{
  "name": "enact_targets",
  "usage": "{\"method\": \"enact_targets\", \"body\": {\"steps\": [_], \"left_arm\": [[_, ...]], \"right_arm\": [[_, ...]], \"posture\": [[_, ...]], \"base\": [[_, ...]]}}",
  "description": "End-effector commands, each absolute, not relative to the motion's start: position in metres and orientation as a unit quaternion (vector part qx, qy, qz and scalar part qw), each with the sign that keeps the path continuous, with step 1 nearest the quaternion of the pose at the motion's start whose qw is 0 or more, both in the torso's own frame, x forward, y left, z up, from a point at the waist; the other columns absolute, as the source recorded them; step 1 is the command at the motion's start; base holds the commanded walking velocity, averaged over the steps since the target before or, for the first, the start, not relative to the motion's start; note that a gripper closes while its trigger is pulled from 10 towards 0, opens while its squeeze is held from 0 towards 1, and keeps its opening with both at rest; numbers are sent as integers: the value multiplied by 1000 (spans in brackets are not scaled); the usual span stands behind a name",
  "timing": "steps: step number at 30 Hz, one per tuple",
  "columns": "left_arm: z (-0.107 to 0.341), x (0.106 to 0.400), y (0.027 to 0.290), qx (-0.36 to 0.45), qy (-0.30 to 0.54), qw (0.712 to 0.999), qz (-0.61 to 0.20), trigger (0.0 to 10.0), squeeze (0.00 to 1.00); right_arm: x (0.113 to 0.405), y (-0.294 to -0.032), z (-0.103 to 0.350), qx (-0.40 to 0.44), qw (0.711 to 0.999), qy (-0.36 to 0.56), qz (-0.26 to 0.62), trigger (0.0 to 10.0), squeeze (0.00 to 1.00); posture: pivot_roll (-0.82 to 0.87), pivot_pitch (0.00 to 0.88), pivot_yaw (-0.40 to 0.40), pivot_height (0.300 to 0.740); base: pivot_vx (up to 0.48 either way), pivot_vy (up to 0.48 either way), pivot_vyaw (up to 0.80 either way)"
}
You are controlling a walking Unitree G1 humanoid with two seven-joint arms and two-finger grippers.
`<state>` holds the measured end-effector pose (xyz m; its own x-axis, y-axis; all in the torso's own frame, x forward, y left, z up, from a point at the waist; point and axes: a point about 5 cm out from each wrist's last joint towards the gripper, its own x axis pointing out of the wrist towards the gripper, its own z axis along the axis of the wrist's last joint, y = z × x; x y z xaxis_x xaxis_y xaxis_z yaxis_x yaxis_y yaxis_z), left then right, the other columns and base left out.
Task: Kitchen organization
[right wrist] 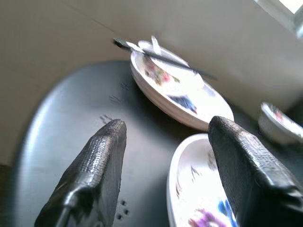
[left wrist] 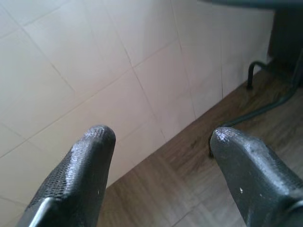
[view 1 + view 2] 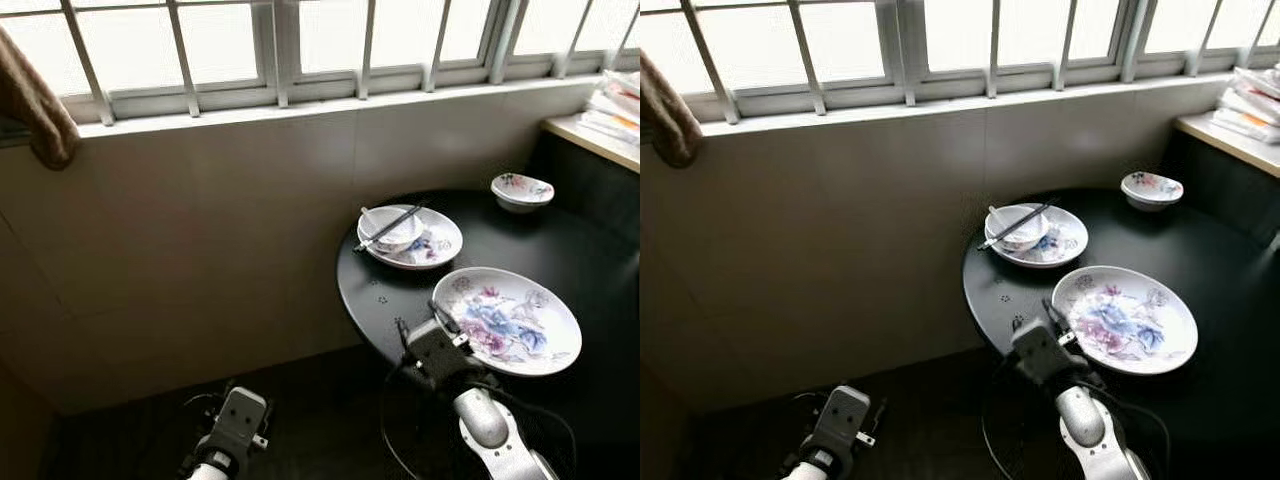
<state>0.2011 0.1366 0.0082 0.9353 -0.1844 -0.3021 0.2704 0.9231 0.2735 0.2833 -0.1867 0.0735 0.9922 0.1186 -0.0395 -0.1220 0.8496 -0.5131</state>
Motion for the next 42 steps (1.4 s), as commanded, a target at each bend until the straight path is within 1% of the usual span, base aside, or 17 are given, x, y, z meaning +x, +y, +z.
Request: {"method": "enact_targets", "body": {"steps": [1, 3, 6, 11, 17, 19, 22, 25, 33, 36, 37, 38, 39, 40, 42], "left_arm": [[8, 202, 143, 163, 140, 970, -112, 10000, 0], [8, 202, 143, 163, 140, 970, -112, 10000, 0], [8, 202, 143, 162, 140, 970, -113, 10000, 0], [8, 202, 143, 162, 140, 970, -112, 10000, 0], [8, 202, 144, 162, 140, 970, -113, 10000, 0], [8, 202, 144, 162, 140, 970, -113, 10000, 0], [8, 202, 144, 161, 141, 970, -113, 10000, 0], [8, 202, 143, 161, 141, 970, -114, 10000, 0], [8, 201, 143, 160, 140, 970, -114, 10000, 0], [8, 201, 143, 160, 140, 970, -114, 10000, 0], [8, 201, 143, 160, 140, 970, -114, 10000, 0], [8, 201, 143, 160, 140, 970, -114, 10000, 0], [8, 201, 143, 159, 140, 970, -114, 10000, 0], [8, 201, 143, 159, 141, 970, -114, 10000, 0], [8, 201, 143, 159, 141, 970, -114, 10000, 0]], "right_arm": [[289, -187, 76, -239, 969, 12, 57, 10000, 0], [291, -189, 76, -233, 971, 15, 54, 10000, 0], [300, -200, 79, -193, 980, 37, 39, 10000, 0], [306, -206, 80, -157, 985, 54, 34, 10000, 0], [310, -219, 78, -117, 990, 83, -3, 10000, 0], [310, -220, 76, -101, 990, 95, -3, 10000, 0], [311, -220, 74, -100, 989, 108, -2, 10000, 0], [311, -220, 69, -71, 989, 132, -13, 10000, 0], [313, -219, 69, -59, 987, 149, -16, 10000, 0], [314, -222, 66, -48, 981, 182, -43, 10000, 0], [315, -224, 65, -35, 976, 209, -60, 7647, 0], [315, -224, 65, -35, 976, 209, -60, 7647, 0], [315, -225, 65, -32, 974, 215, -64, 7373, 0], [317, -224, 69, -17, 970, 233, -74, 10000, 0], [319, -223, 72, -17, 967, 242, -76, 10000, 0]], "posture": [[-40, 0, 9, 740], [-39, 0, 8, 740], [-37, 0, 8, 740], [-36, 0, 8, 740], [-37, 0, 9, 740], [-37, 0, 10, 740], [-38, 0, 10, 740], [-37, 0, 10, 740], [-36, 0, 9, 740], [-35, 0, 9, 740], [-33, 0, 8, 740], [-33, 0, 8, 740], [-33, 0, 8, 740], [-36, 0, 9, 740], [-36, 0, 10, 740]], "base": [[0, 0, 0], [0, 0, 0], [0, 0, 0], [0, 0, 0], [0, 0, 0], [0, 0, 0], [0, 0, 0], [0, 0, 0], [0, 0, 0], [0, 0, 0], [0, 0, 0], [0, 0, 0], [0, 0, 0], [0, 0, 0], [0, 0, 0]]}}
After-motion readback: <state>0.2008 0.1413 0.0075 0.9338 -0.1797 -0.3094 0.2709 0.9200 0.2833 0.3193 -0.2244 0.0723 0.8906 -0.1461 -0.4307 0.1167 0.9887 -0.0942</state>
